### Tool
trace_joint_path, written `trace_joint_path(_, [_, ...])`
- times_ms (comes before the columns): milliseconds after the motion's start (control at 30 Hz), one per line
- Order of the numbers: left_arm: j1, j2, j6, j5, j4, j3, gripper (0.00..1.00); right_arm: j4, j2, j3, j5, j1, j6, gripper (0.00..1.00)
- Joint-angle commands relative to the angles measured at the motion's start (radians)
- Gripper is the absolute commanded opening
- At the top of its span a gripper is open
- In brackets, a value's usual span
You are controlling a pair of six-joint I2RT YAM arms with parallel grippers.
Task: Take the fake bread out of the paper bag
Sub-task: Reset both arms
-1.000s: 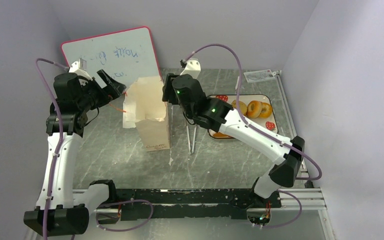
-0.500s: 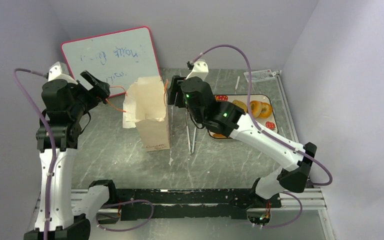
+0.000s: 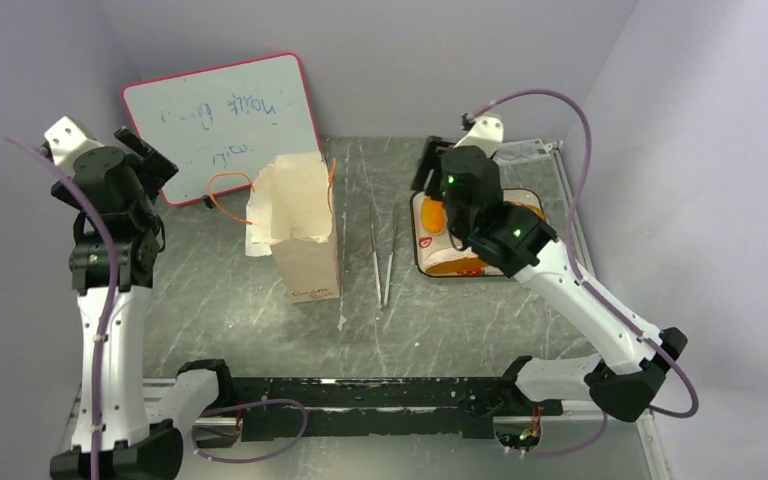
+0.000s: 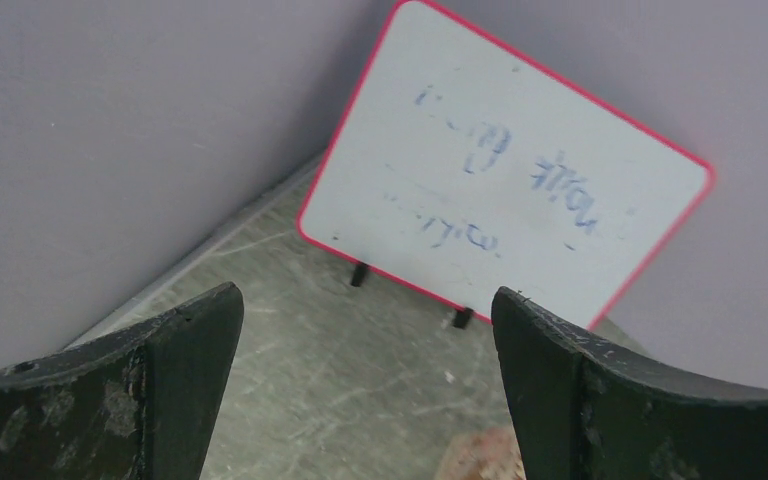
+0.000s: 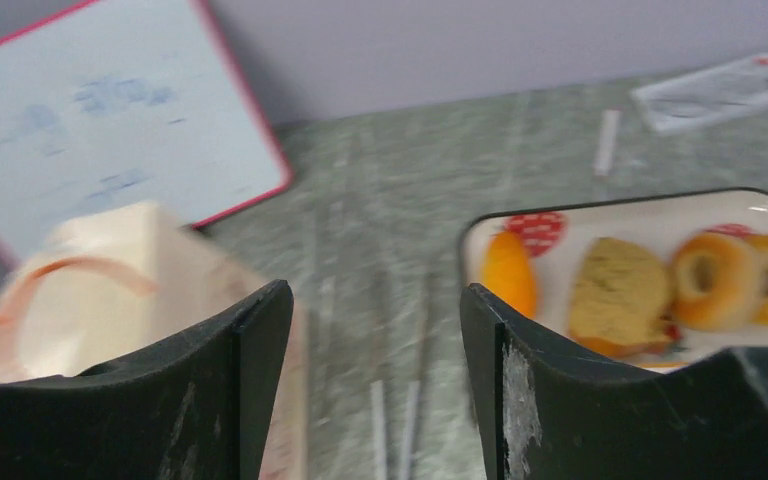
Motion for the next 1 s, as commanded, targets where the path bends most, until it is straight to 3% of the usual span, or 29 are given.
trace_joint_path(0, [0.049,0.02,0.064,-0.056,0.212,-0.138,0.98,0.033,-0.001,-0.089,-0.004,-0.209,-0.087,0.67])
trace_joint_path(133, [0.097,-0.005,0.088,-0.044,0.403,-0.337,0.98,0.093,0.039,-0.15,-0.101,-0.438,-0.109,0.7])
trace_joint_path(333, [0.191,-0.034,0.009,-0.02,0.597,-0.584,0.97,0.313,0.092,-0.304,0.022,-0.555,-0.239,0.86])
trace_joint_path(533, [0.216,-0.048,0.058,0.068,0.769,-0.765,0.98,0.283,0.086,-0.35,-0.115,-0.706,-0.133,0.94])
trace_joint_path(700, [0.216,-0.072,0.171,0.193,0.934,-0.896,0.97,0.309,0.024,-0.462,-0.034,-0.719,-0.074,0.97])
trace_joint_path(967, [0.217,-0.05,0.276,0.301,0.976,-0.949,0.95,0.246,-0.069,-0.552,0.1,-0.719,0.054,1.0])
